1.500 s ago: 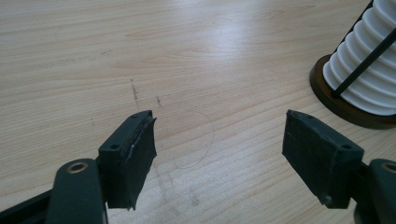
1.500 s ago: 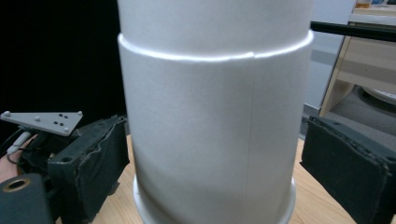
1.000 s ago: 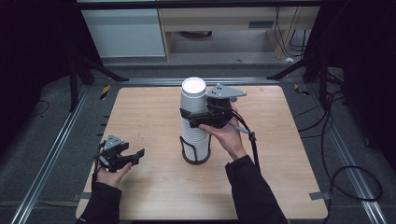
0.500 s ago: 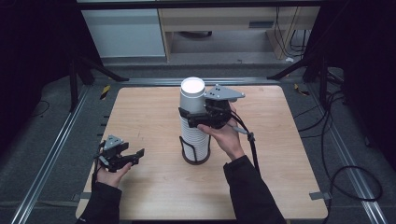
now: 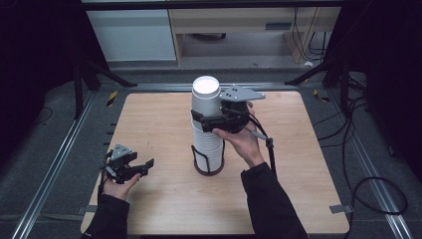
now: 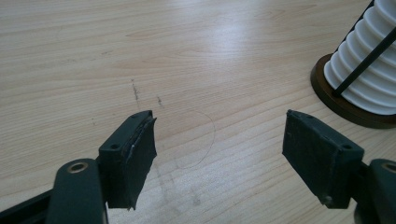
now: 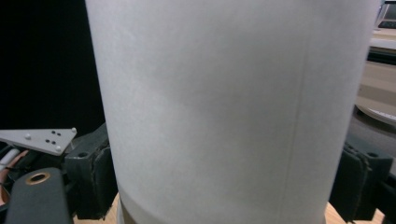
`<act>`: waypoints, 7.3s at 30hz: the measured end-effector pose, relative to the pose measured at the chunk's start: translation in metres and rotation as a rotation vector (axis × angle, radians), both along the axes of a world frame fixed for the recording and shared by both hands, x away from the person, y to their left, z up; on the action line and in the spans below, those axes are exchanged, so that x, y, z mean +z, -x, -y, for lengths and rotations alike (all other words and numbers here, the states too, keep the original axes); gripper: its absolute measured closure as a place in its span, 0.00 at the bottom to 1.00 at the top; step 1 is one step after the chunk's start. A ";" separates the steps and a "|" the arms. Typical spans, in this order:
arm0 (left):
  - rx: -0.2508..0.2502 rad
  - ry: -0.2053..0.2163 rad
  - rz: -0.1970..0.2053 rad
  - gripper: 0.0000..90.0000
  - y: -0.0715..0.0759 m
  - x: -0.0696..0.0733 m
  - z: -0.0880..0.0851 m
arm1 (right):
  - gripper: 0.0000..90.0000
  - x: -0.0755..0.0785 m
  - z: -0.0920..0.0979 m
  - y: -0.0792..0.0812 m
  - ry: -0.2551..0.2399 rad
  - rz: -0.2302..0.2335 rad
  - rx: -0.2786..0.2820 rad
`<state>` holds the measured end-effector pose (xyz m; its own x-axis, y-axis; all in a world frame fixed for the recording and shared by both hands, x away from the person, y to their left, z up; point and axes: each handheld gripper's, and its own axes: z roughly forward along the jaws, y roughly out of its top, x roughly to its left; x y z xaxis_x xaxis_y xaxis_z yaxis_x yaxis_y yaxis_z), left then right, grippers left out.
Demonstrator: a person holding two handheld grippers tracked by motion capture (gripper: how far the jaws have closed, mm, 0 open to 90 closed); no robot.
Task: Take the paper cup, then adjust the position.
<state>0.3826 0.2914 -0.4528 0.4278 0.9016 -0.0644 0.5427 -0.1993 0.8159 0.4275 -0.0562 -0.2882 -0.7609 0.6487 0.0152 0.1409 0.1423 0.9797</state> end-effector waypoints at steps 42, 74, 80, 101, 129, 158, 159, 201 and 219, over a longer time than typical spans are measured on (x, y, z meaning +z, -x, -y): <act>0.016 -0.005 0.002 0.38 0.001 0.000 -0.002 | 0.16 0.065 0.058 0.028 0.008 0.134 -0.055; -0.036 -0.020 -0.007 0.33 0.003 0.001 0.007 | 0.16 -0.036 0.131 0.050 0.154 -0.027 -0.022; -0.054 -0.021 -0.006 0.34 0.004 0.002 0.009 | 0.16 -0.058 0.134 0.054 0.177 -0.059 0.012; -0.175 -0.018 0.008 0.33 0.011 0.009 0.029 | 0.16 -0.112 0.122 0.062 0.269 -0.158 0.205; -0.408 -0.018 0.034 0.27 0.031 0.026 0.065 | 0.15 -0.137 0.070 0.066 0.390 -0.203 0.433; -0.533 0.070 0.069 0.29 0.050 0.052 0.079 | 0.15 -0.139 0.021 0.056 0.518 -0.191 0.513; -0.540 0.071 0.068 0.29 0.051 0.052 0.081 | 0.15 -0.139 0.020 0.056 0.522 -0.190 0.516; -0.655 0.061 -0.029 0.22 0.046 0.045 0.133 | 0.15 -0.142 -0.009 0.059 0.589 -0.163 0.560; -0.658 0.056 -0.043 0.21 0.043 0.043 0.139 | 0.15 -0.145 -0.014 0.060 0.606 -0.166 0.564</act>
<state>0.3396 0.1528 -0.4103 0.8842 0.4477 -0.1330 0.3545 -0.4581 0.8152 0.3672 -0.0420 -0.4329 -0.9919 0.1038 -0.0727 0.0261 0.7290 0.6840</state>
